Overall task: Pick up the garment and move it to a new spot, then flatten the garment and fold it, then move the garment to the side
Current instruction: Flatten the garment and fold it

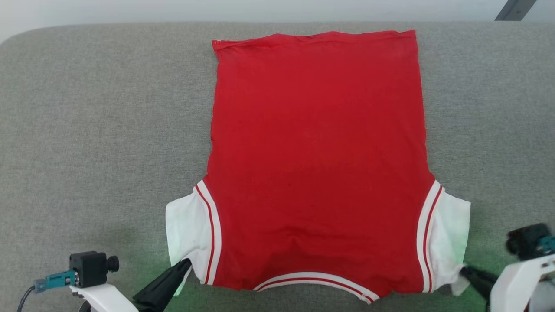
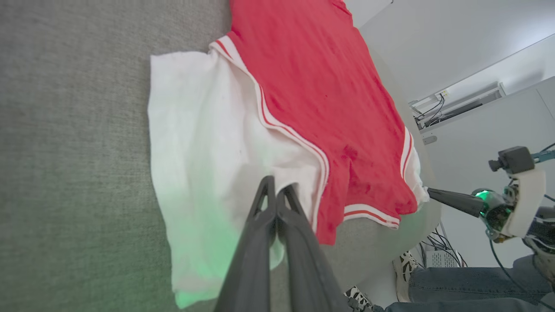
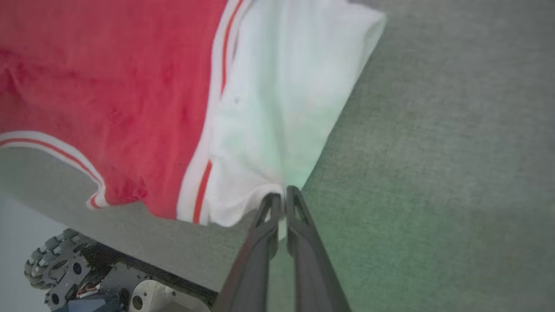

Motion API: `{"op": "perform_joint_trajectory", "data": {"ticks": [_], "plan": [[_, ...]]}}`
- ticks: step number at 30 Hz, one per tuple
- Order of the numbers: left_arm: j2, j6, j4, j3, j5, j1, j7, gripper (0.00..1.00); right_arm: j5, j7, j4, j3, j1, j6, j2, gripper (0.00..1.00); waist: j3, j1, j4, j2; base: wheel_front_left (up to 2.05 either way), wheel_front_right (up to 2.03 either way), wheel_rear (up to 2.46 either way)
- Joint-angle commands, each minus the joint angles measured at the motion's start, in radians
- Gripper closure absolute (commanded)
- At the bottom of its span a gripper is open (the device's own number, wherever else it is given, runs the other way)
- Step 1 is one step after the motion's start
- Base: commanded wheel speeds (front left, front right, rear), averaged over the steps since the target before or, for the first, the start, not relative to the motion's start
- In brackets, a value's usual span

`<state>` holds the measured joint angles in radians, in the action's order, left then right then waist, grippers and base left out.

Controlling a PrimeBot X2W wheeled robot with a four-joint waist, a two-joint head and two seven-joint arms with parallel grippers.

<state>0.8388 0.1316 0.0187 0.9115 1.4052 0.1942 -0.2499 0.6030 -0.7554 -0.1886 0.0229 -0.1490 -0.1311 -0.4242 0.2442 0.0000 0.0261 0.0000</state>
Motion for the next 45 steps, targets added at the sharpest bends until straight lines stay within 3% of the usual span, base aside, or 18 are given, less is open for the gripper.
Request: {"op": "perform_joint_trajectory", "data": {"ticks": [1,2,8,12,18,25,31,39,40,41,42,43,45], "plan": [[-0.004,-0.002,0.000,0.000,-0.015,0.014,-0.003,1.00,-0.009,0.010,0.001,-0.012,0.020,0.001,-0.004,0.16,0.004,0.0000,0.002,0.0000,0.00,0.00,0.00],[-0.006,-0.002,0.001,0.001,-0.018,0.016,-0.005,1.00,-0.010,0.012,0.005,-0.024,0.023,0.001,0.002,0.00,0.006,0.0000,0.005,0.0000,0.00,0.00,0.00],[-0.036,-0.002,-0.007,0.009,-0.052,0.058,-0.011,1.00,-0.034,-0.051,-0.053,-0.134,0.164,0.001,-0.045,0.00,0.048,0.0000,0.054,0.0000,0.00,0.00,0.00],[-0.050,-0.002,-0.028,0.025,-0.082,0.103,-0.012,1.00,-0.075,-0.078,-0.017,-0.189,0.367,0.001,-0.069,0.00,0.098,0.0000,0.103,0.0000,0.00,0.00,0.00],[-0.080,-0.002,-0.050,0.059,-0.105,0.177,-0.014,1.00,-0.201,-0.072,0.222,-0.154,0.742,0.001,-0.066,0.00,0.186,0.0000,0.187,0.0000,0.00,0.00,0.00],[-0.103,-0.002,-0.064,0.101,-0.116,0.227,-0.015,1.00,-0.359,-0.097,0.556,-0.085,1.044,0.001,-0.085,0.00,0.244,0.0000,0.265,0.0000,0.00,0.00,0.00],[-0.115,-0.002,-0.077,0.118,-0.119,0.263,-0.016,1.00,-0.439,-0.147,0.769,-0.147,1.222,0.001,-0.056,0.00,0.302,0.0000,0.298,0.0000,0.00,0.00,0.00],[-0.138,-0.002,-0.073,0.119,-0.123,0.301,-0.016,1.00,-0.484,-0.249,0.915,-0.152,1.293,0.001,-0.013,0.00,0.347,0.0000,0.296,0.0000,0.00,0.00,0.00],[-0.141,-0.002,-0.071,0.118,-0.124,0.303,-0.016,1.00,-0.482,-0.251,0.920,-0.144,1.295,0.001,-0.012,0.51,0.347,0.0000,0.294,0.0000,0.00,0.00,0.00],[-0.143,-0.002,-0.068,0.117,-0.124,0.304,-0.016,1.00,-0.476,-0.248,0.922,-0.136,1.296,0.001,-0.010,0.63,0.345,0.0000,0.290,0.0000,0.00,0.00,0.00],[-0.144,-0.002,-0.064,0.115,-0.126,0.307,-0.016,1.00,-0.468,-0.244,0.925,-0.134,1.299,0.001,-0.009,0.86,0.342,0.0000,0.286,0.0000,0.00,0.00,0.00],[-0.144,-0.002,-0.061,0.111,-0.128,0.309,-0.016,1.00,-0.459,-0.233,0.925,-0.131,1.301,0.001,-0.008,1.00,0.335,0.0000,0.281,0.0000,0.00,0.00,0.00],[-0.146,-0.002,-0.059,0.105,-0.127,0.309,-0.016,1.00,-0.448,-0.221,0.922,-0.129,1.304,0.001,-0.008,1.00,0.329,0.0000,0.277,0.0000,0.00,0.00,0.00]]}}
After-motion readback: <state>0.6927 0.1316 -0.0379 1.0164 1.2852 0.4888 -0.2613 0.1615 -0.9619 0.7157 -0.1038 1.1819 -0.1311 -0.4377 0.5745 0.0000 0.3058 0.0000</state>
